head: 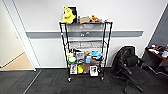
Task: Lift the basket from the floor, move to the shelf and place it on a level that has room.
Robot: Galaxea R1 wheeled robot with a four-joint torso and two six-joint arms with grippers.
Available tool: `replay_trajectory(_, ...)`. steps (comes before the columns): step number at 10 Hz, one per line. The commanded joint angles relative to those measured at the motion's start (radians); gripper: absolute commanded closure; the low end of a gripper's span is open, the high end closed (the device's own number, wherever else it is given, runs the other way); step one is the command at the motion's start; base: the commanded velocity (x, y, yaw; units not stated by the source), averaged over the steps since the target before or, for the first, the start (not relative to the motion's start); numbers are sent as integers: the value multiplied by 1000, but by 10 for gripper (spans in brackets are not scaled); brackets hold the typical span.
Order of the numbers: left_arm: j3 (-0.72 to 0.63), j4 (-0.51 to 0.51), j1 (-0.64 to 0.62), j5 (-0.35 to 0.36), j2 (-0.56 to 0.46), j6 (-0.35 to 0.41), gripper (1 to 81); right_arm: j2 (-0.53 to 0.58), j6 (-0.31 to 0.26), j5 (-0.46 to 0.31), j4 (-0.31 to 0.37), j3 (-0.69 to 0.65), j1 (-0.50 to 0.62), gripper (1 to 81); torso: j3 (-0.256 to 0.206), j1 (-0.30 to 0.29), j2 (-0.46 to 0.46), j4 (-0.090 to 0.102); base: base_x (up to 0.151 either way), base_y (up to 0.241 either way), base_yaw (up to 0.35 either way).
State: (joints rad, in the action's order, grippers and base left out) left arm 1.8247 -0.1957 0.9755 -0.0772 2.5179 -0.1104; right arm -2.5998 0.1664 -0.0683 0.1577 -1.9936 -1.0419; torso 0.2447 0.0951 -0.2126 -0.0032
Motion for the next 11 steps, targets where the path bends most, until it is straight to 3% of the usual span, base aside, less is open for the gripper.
replay_trajectory(1, -41, -1, -109, -27, -22, 2, 811, 24, 8, -18, 22, 56, 104, 811, 0, 0, 0, 0, 86, 0, 0)
replay_trajectory(7, -48, -2, -105, -27, -25, 2, 811, 44, 8, -18, 20, 98, 102, 811, 0, 0, 0, 0, 86, 0, 0)
replay_trajectory(11, -57, -1, -64, 48, -40, 3, 811, 74, 8, -15, 22, 148, 102, 811, 0, 0, 0, 0, 86, 0, 0)
